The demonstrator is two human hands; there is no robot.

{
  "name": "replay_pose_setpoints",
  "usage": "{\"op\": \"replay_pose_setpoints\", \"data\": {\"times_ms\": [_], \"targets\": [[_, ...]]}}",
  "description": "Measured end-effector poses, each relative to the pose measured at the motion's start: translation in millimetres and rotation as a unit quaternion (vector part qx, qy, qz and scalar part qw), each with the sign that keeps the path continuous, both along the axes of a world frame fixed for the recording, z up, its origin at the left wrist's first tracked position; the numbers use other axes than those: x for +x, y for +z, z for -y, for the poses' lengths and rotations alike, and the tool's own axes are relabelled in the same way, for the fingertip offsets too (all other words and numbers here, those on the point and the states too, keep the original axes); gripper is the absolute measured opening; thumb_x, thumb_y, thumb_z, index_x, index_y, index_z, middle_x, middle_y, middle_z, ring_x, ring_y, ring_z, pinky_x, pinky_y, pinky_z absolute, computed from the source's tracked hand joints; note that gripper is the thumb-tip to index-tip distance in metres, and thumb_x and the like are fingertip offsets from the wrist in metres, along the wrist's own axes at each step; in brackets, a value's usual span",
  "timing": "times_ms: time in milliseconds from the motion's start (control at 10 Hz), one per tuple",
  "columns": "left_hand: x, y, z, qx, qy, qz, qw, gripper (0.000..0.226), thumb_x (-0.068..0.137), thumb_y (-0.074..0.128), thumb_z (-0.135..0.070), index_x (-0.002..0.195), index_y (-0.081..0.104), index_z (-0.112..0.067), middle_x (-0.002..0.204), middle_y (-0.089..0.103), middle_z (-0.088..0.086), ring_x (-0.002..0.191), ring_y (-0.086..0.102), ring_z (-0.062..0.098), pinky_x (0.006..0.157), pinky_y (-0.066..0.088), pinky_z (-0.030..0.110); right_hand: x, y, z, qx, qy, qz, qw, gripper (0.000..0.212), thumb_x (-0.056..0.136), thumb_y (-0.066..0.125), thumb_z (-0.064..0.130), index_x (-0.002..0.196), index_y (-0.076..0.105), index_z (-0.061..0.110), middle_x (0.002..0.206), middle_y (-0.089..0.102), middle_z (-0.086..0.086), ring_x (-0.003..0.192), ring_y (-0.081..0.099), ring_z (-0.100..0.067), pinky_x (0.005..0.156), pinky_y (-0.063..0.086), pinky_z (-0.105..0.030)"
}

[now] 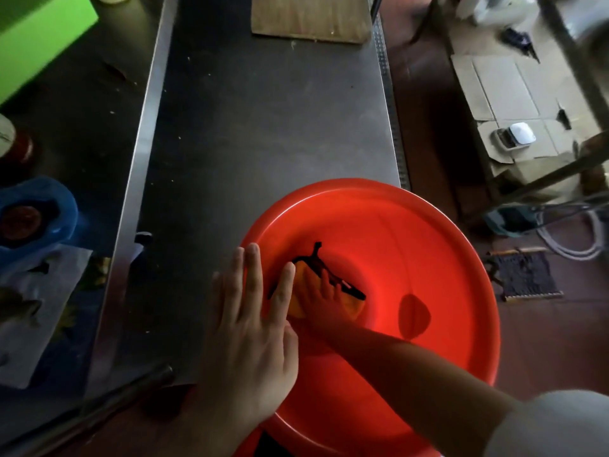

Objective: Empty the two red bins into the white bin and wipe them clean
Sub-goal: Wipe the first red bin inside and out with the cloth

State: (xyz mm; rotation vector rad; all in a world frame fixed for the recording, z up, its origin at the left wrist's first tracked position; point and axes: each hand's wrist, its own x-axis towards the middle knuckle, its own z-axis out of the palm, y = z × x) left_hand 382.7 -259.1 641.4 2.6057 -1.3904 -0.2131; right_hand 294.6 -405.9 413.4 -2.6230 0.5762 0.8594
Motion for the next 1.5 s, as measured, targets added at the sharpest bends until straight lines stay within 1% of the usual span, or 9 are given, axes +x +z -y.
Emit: {"op": "replay_pose_setpoints", "data": {"times_ms": [100, 300, 400, 600, 700, 900, 1100, 1200, 1500], "targets": [[0, 0, 0, 0.007, 0.000, 0.002, 1.000, 0.074, 0.082, 0.043, -0.028, 0.154, 0.029, -0.017, 0.161, 0.005, 0.024, 0.149, 0.001, 0.040, 0.115, 0.018, 0.063, 12, 2, -20, 0.026, 0.027, 0.037, 0.999, 0.091, 0.079, 0.000, 0.073, 0.158, -0.011, 0.030, 0.159, -0.033, 0.002, 0.138, -0.043, -0.035, 0.115, -0.016, -0.060], [2, 0, -3, 0.017, 0.009, 0.000, 1.000, 0.072, 0.081, 0.040, -0.028, 0.151, 0.035, -0.011, 0.161, 0.006, 0.023, 0.150, 0.003, 0.038, 0.115, 0.024, 0.059, 5, 4, 34, -0.034, 0.065, -0.022, 0.997, 0.077, 0.100, 0.045, 0.050, 0.160, -0.001, 0.033, 0.167, -0.016, 0.000, 0.151, -0.015, -0.039, 0.118, 0.005, -0.065], [3, 0, -3, 0.023, 0.012, 0.002, 1.000, 0.071, 0.082, 0.039, -0.028, 0.149, 0.036, -0.007, 0.161, 0.006, 0.023, 0.150, 0.003, 0.038, 0.115, 0.024, 0.058, -8, 8, 63, -0.043, -0.002, -0.041, 0.998, 0.073, 0.100, 0.045, 0.047, 0.159, 0.002, 0.040, 0.168, -0.012, 0.002, 0.152, -0.011, -0.040, 0.119, 0.015, -0.059], [0, -2, 3, 0.031, 0.020, -0.011, 0.999, 0.070, 0.085, 0.037, -0.032, 0.152, 0.034, -0.013, 0.163, 0.002, 0.020, 0.150, 0.000, 0.036, 0.116, 0.021, 0.060, 1, 12, 25, 0.046, -0.092, -0.039, 0.994, 0.078, 0.099, 0.047, 0.048, 0.159, -0.002, 0.038, 0.167, -0.018, 0.005, 0.149, -0.022, -0.041, 0.116, 0.014, -0.066], [0, -2, 5, 0.044, 0.028, -0.011, 0.999, 0.069, 0.086, 0.037, -0.032, 0.152, 0.033, -0.015, 0.163, 0.002, 0.019, 0.150, -0.002, 0.035, 0.116, 0.020, 0.059, 1, 10, -26, 0.042, -0.036, -0.007, 0.998, 0.071, 0.092, 0.016, 0.070, 0.155, -0.004, 0.046, 0.166, -0.012, 0.011, 0.152, -0.016, -0.031, 0.114, -0.003, -0.064], [0, -1, -2, 0.045, 0.014, 0.001, 0.999, 0.071, 0.085, 0.034, -0.032, 0.152, 0.031, -0.012, 0.162, 0.003, 0.020, 0.150, -0.002, 0.035, 0.117, 0.019, 0.058, -25, 19, 38, 0.007, 0.034, -0.068, 0.997, 0.060, 0.105, 0.037, 0.044, 0.157, 0.006, 0.045, 0.167, -0.014, 0.009, 0.151, -0.018, -0.037, 0.111, 0.013, -0.073], [-1, 3, 4, 0.053, 0.024, 0.002, 0.998, 0.069, 0.086, 0.032, -0.035, 0.153, 0.031, -0.018, 0.163, 0.002, 0.019, 0.151, -0.005, 0.033, 0.118, 0.016, 0.057, -19, 26, 5, 0.064, -0.068, -0.115, 0.989, 0.076, 0.095, 0.045, 0.064, 0.154, -0.002, 0.053, 0.162, -0.025, 0.018, 0.145, -0.030, -0.039, 0.105, 0.001, -0.080], [-1, 2, 3, 0.058, 0.024, 0.006, 0.998, 0.069, 0.087, 0.030, -0.036, 0.153, 0.030, -0.020, 0.163, 0.001, 0.018, 0.150, -0.006, 0.033, 0.118, 0.015, 0.057, -15, 21, -25, 0.049, 0.009, -0.131, 0.990, 0.073, 0.091, 0.031, 0.075, 0.148, -0.010, 0.058, 0.162, -0.022, 0.019, 0.146, -0.031, -0.031, 0.103, -0.010, -0.079], [1, 5, -3, 0.059, -0.001, 0.016, 0.998, 0.071, 0.085, 0.031, -0.036, 0.154, 0.029, -0.018, 0.161, 0.003, 0.024, 0.150, -0.006, 0.035, 0.118, 0.016, 0.058, -53, 70, 46, 0.019, 0.155, -0.184, 0.970, 0.055, 0.103, 0.039, 0.052, 0.155, 0.028, 0.039, 0.168, 0.010, 0.001, 0.154, 0.002, -0.024, 0.122, 0.004, -0.054]]}}
